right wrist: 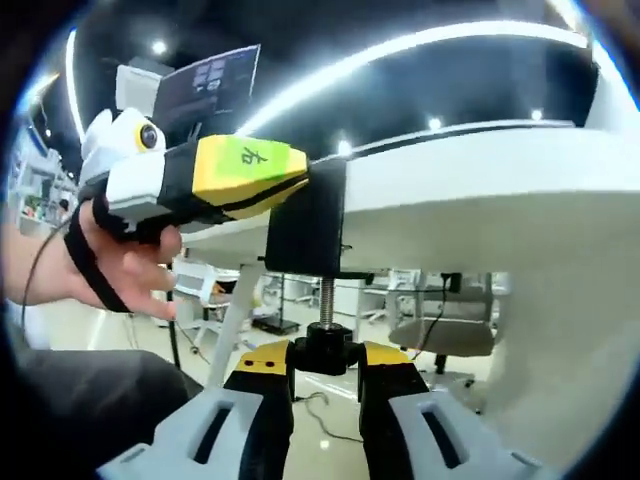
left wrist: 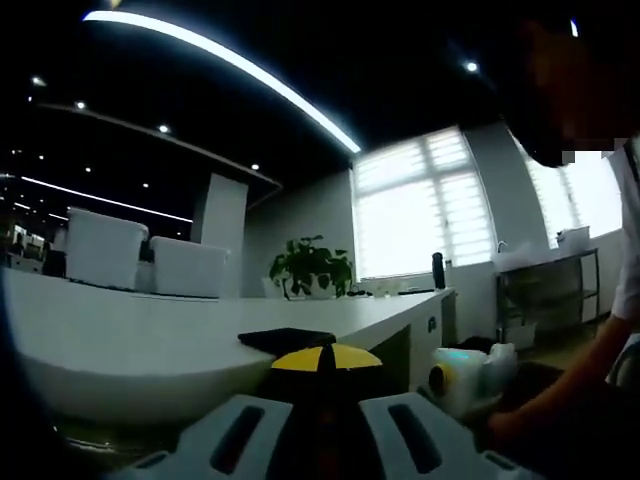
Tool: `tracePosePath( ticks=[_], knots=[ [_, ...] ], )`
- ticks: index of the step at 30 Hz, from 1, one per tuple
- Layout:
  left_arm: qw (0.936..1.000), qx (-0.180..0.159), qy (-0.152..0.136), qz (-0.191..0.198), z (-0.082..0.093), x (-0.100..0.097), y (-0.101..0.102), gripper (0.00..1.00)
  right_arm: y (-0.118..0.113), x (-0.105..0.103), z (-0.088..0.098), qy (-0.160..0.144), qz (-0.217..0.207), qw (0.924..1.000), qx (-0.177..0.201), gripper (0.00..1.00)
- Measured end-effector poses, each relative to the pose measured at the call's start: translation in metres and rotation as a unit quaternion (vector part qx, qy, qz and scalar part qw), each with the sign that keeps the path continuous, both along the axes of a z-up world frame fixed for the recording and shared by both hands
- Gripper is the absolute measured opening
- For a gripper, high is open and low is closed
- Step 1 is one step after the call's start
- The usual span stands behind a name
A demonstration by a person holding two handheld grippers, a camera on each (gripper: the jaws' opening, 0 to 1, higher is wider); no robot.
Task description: Clamp the fixed fixture on the desktop, loosen the retaining clip, secure it to the edge of the desk, and tighten the retaining clip.
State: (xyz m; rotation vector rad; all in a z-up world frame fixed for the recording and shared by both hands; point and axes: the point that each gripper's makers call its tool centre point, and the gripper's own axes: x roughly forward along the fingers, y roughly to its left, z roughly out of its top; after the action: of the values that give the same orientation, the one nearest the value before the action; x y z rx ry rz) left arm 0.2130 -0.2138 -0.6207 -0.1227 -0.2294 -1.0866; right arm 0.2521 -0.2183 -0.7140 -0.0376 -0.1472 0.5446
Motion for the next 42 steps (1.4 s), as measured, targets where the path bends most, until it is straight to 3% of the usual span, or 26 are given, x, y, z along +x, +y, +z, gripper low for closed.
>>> tracePosePath(
  ticks=[2,6,11,16,21,23,25,27,29,33,36,42],
  knots=[
    [1.0,-0.003,0.002,0.0,0.0,0.0,0.0,0.03,0.0,0.001,0.0,-0.001,0.024,0.9996,-0.011,0.23],
    [1.0,-0.004,0.006,0.0,0.0,0.001,0.0,0.03,0.003,0.0,-0.001,0.006,0.075,0.9971,0.004,0.23],
    [0.9996,-0.015,0.024,-0.004,0.0,0.002,0.0,0.03,0.003,0.0,-0.002,0.013,0.092,0.9955,0.015,0.23],
    [0.9997,-0.013,0.022,-0.003,0.0,0.003,-0.001,0.03,0.0,-0.002,-0.003,0.018,0.057,0.9978,0.029,0.24],
    [0.9998,-0.006,0.021,0.001,-0.003,0.004,-0.002,0.03,-0.006,-0.011,0.007,0.007,-0.015,0.9966,0.081,0.42],
    [0.9997,-0.006,0.021,0.001,-0.003,0.004,-0.002,0.03,0.0,-0.018,0.008,0.004,-0.026,0.9971,0.072,0.43],
    [0.9997,-0.007,0.022,0.001,-0.003,0.004,-0.001,0.03,0.006,-0.021,0.013,-0.023,-0.061,0.9972,0.036,0.43],
    [0.9997,-0.008,0.021,0.001,-0.003,0.004,-0.001,0.03,0.004,-0.021,0.013,-0.033,-0.106,0.9937,0.01,0.43],
    [0.9997,-0.009,0.022,0.0,-0.004,0.004,-0.001,0.03,-0.003,-0.019,0.019,-0.046,-0.15,0.9873,0.024,0.42],
    [0.9998,-0.004,0.019,0.0,-0.004,0.003,-0.002,0.03,0.012,-0.016,0.008,-0.031,-0.152,0.9878,0.008,0.42],
    [0.9999,-0.001,0.017,0.001,-0.004,0.002,-0.002,0.03,0.009,-0.005,0.001,-0.018,-0.16,0.9869,0.005,0.42],
    [0.9998,-0.003,0.018,0.0,-0.004,0.002,-0.001,0.03,0.005,0.005,0.003,-0.012,-0.16,0.9865,0.034,0.37]
  ],
)
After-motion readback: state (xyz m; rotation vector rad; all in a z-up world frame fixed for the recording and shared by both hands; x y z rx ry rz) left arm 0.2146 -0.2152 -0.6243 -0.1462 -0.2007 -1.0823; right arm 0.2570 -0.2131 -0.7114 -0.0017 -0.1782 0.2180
